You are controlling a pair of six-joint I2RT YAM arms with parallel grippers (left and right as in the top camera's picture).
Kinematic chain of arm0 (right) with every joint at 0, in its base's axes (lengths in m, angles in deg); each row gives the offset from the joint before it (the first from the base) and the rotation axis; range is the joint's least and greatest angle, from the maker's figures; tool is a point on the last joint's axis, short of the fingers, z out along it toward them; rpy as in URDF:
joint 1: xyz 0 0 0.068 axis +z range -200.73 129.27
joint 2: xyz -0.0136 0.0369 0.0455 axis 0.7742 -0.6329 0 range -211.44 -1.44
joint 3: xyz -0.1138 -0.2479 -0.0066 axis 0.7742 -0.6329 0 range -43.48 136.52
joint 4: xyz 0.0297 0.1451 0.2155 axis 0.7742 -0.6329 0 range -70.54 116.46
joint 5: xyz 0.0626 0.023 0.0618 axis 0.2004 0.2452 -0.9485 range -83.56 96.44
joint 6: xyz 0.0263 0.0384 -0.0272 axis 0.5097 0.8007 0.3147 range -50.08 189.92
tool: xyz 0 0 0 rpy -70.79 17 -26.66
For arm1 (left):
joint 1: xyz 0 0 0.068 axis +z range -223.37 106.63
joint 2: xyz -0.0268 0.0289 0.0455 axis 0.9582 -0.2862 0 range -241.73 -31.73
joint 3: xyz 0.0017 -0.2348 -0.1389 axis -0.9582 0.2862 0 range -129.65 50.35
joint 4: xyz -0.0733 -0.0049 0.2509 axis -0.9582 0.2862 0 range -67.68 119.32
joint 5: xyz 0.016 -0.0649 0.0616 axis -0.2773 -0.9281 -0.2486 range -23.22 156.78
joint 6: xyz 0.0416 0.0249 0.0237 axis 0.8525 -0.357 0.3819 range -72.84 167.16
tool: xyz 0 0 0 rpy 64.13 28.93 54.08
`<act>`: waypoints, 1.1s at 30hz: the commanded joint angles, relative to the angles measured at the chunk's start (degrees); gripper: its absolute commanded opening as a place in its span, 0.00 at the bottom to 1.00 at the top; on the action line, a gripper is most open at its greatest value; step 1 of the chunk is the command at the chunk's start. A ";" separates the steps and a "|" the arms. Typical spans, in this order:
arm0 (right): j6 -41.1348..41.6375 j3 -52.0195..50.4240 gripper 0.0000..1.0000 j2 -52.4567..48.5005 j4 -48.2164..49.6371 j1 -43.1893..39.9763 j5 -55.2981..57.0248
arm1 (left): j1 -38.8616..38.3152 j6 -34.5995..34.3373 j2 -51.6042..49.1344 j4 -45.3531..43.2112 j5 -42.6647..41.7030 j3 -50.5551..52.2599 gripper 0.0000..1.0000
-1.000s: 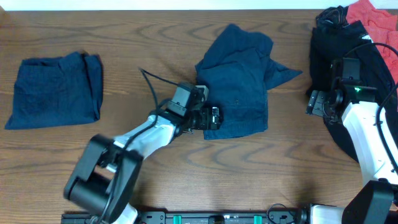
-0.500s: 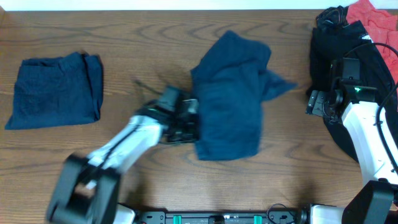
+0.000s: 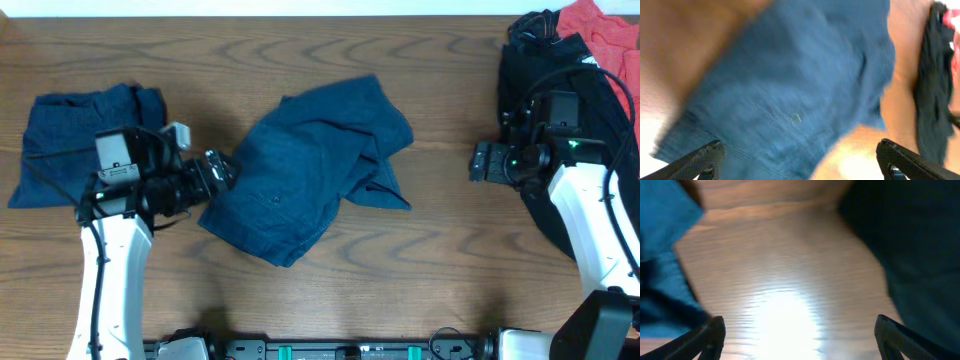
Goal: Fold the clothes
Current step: 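Grasp the lower left edge of the navy shorts with the left gripper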
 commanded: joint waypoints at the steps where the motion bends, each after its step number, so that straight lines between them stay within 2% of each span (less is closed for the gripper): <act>1: -2.91 0.22 0.93 1.29 0.92 1.55 -6.80 | -3.98 0.79 -0.68 3.39 -5.03 1.09 0.98; 7: -3.13 0.22 0.93 1.29 3.45 3.52 -7.37 | -12.31 -0.87 -2.19 10.47 -2.47 3.76 0.98; 11: -3.15 0.22 0.94 1.29 3.37 3.58 -6.93 | -15.21 -11.50 -2.80 13.49 0.11 6.56 0.98; 18: -3.15 0.22 0.94 1.29 3.37 3.58 -6.93 | -15.85 -22.73 -2.80 10.62 0.13 11.61 0.99; 24: -3.15 0.22 0.94 1.29 3.19 3.58 -6.93 | -15.91 -31.34 -2.80 0.09 0.11 18.43 0.99; 27: -3.15 0.22 0.94 1.29 3.17 3.58 -6.93 | -16.00 -35.15 -2.82 -6.95 0.02 22.16 0.94; 29: -3.15 0.22 0.95 1.29 3.06 3.58 -6.93 | -16.00 -35.47 -2.82 -10.40 -0.09 23.61 0.88; 33: -3.15 0.22 0.95 1.29 2.97 3.58 -6.93 | -16.00 -35.47 -2.82 -13.14 -0.09 24.13 0.86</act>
